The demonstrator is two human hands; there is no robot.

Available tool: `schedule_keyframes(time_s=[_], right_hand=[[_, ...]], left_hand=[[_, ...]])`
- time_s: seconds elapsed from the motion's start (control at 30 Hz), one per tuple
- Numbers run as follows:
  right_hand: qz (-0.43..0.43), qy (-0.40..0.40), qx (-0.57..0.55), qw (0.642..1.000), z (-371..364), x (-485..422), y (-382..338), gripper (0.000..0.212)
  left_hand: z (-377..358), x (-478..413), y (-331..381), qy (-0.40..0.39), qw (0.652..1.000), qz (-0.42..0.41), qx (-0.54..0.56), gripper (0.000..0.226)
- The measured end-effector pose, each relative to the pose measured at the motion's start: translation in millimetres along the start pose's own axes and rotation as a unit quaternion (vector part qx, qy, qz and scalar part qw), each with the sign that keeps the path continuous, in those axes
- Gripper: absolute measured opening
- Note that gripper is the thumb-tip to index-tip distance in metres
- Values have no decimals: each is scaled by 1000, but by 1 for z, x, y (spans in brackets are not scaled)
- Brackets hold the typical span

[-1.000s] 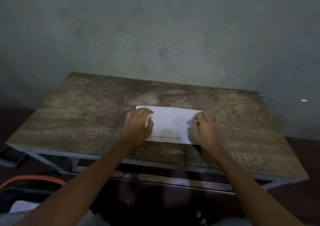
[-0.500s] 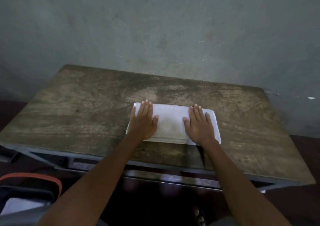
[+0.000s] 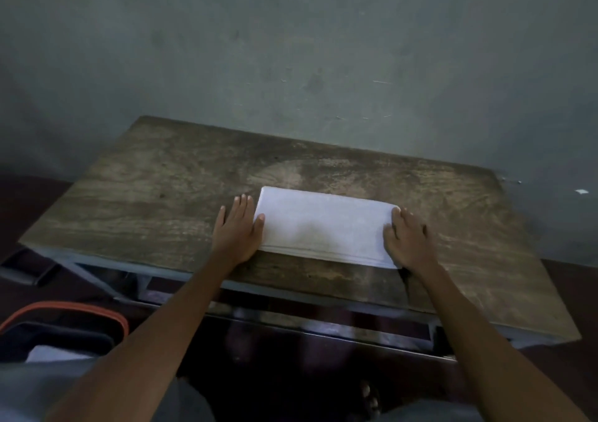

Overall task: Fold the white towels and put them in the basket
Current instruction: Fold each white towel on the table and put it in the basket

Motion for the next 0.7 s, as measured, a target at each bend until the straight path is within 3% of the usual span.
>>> schedule_keyframes(time_s=[0.13,0.23,0.33,0.47,0.7], right_hand=[[7,72,19,997,33,-13,-28,43],[83,94,51,991,42,-25,-86,30],[166,45,20,985,38,-39,-152,24],[256,-33,5,966,14,-59,-220,26],[248,-179,6,952,-39,-78,-259,33]], left_hand=[[20,25,-15,66,996,18,62,49],[36,41,-20,118,984,57,120,50],[43,51,-20,123,964,117,205,35],[29,53,-12,57,951,180,245,30],[10,38,-17,-33,953,202,225,31]])
Point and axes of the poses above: each hand's wrist, its own x-axis away from the middle knuckle, its own z-axis out of the back of the hand, y = z × x, the point moved 8 cm from there along -x, towards the middle knuckle, and after that the axes turned 2 degrees about z, right-handed, at the moved point
